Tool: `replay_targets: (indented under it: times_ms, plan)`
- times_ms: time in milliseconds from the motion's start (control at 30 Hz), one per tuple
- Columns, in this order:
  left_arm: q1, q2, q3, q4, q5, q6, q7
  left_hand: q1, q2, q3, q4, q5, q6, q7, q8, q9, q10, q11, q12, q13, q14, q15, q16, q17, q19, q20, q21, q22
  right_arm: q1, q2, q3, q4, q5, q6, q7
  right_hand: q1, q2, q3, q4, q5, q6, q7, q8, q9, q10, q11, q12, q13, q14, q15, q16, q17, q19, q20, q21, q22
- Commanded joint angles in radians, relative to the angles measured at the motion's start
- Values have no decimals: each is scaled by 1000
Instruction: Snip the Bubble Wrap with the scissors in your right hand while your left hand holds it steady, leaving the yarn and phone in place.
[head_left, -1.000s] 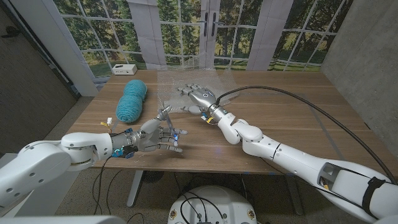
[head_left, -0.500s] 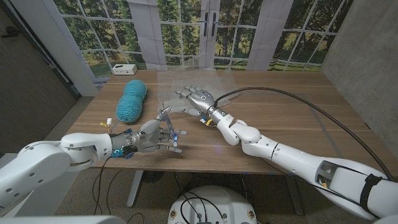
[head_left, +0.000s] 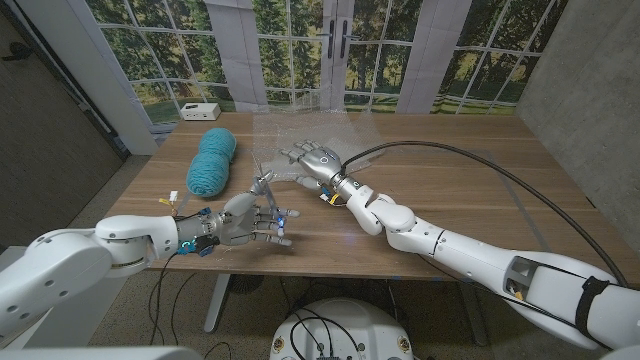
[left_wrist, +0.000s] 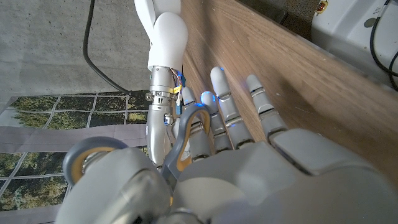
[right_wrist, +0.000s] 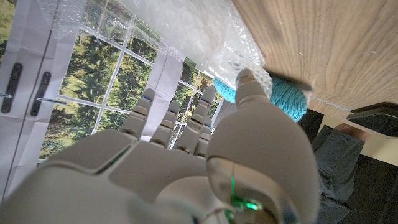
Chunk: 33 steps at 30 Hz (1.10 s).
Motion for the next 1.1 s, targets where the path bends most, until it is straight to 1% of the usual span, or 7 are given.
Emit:
replay_targets:
  times_ms: [33,133,267,333,500,700,1100]
  plan:
    - [12,-10,-9,-1,6,-7,-9,9,0,0,8,2,-118,131,7,1,20,-9,7,3,4,-3,7,1,10,4,-4,4,1,14,-21,12,-30,-49,0,46,14,26,0,5,47,-10,14,2,74,0,21,12,43,-179,27,10,10,-24,-3,1]
    - [14,-11,-10,-1,9,-8,-11,10,1,0,9,2,-118,130,7,1,20,-10,7,3,5,-2,7,0,11,4,-5,4,0,14,-23,14,-29,-51,-10,111,26,55,-7,11,112,-15,24,1,153,-1,52,30,81,-185,46,17,27,-48,-2,1]
    - [17,-15,-10,-1,8,-9,-11,11,1,0,10,1,-117,129,7,0,26,-12,9,3,16,-4,15,5,12,4,-7,4,-1,14,-23,20,-22,-43,-29,144,34,70,-8,14,127,-26,20,1,170,-2,65,39,96,-189,51,20,28,-67,-3,0]
    - [18,-16,-11,-1,8,-9,-11,11,1,0,11,1,-115,129,8,0,25,-10,12,7,15,-4,16,7,13,4,-7,4,-1,12,-22,21,-16,-36,-37,181,32,80,-5,19,152,-27,14,1,220,0,106,65,129,-189,63,28,38,-66,-2,0]
    - [14,-15,-5,2,8,-10,-13,10,2,0,13,1,-114,129,8,-1,26,-11,12,6,14,-4,18,10,14,4,-9,4,-4,-6,-13,1,6,-12,-40,199,33,83,-4,22,169,-30,10,2,237,1,131,82,150,-192,71,34,40,-72,-3,0]
    - [5,-11,2,7,8,-10,-15,10,4,1,16,0,-114,129,8,-1,25,-10,12,6,13,-5,16,7,16,4,-11,5,-8,-58,4,-37,18,50,-54,212,29,82,-2,26,176,-35,4,3,256,5,158,101,163,-193,75,40,41,-70,-4,0]
    - [-31,3,37,24,0,-16,-19,10,6,1,19,0,-115,128,7,-3,26,-11,13,6,15,-6,16,4,18,4,-14,5,-45,-122,81,-84,75,115,-44,227,34,83,2,33,170,-45,-9,6,259,7,190,129,170,-194,77,49,36,-65,-6,1]
